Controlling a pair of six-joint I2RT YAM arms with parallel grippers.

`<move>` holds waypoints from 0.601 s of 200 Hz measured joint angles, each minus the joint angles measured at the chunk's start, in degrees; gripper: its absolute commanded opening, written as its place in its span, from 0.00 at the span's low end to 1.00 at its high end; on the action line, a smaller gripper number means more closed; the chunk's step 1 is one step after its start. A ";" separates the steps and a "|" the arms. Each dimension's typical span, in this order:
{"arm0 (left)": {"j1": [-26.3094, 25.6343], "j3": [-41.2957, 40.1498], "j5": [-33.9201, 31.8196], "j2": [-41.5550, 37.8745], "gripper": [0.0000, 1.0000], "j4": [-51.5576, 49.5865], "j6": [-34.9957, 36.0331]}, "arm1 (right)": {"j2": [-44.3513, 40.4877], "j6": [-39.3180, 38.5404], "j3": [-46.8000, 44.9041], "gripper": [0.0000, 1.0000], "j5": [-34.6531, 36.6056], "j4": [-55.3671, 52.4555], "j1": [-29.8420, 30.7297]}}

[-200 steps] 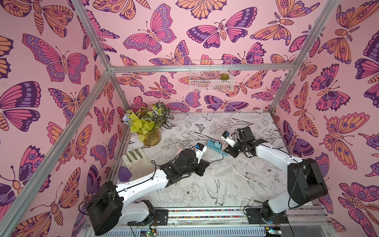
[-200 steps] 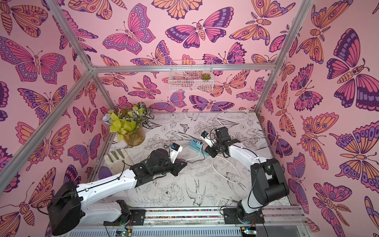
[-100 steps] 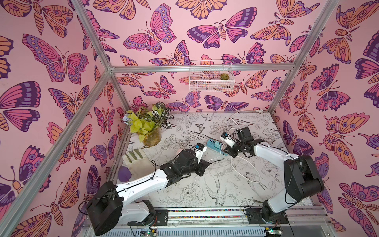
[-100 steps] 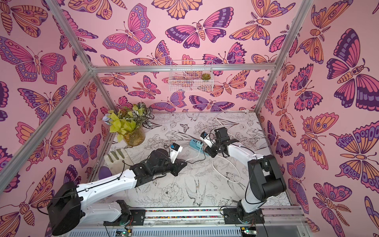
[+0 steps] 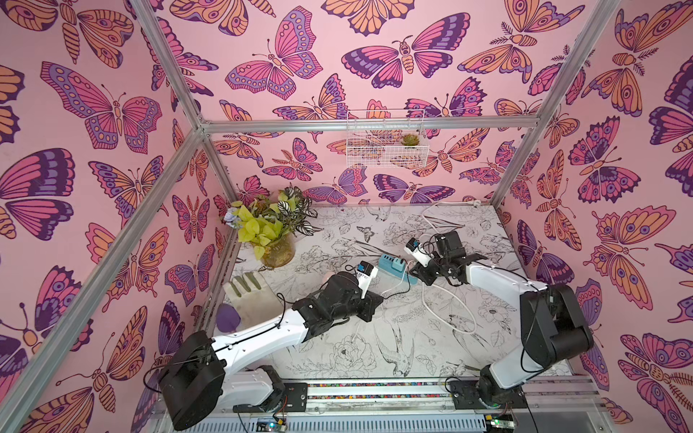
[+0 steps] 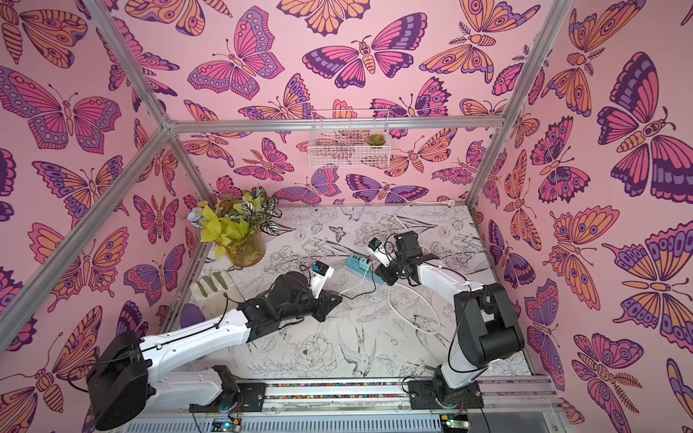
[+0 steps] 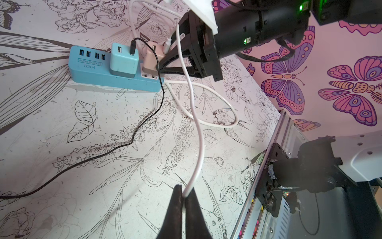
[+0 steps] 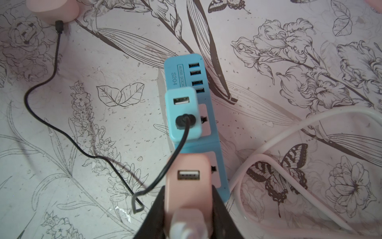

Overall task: Charge the bluetooth headset
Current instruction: Insert the plug into the socket.

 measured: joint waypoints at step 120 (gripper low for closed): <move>0.00 -0.04 0.02 0.74 0.00 0.15 -0.02 | 3.91 -7.30 2.51 0.15 -0.11 -2.25 -0.04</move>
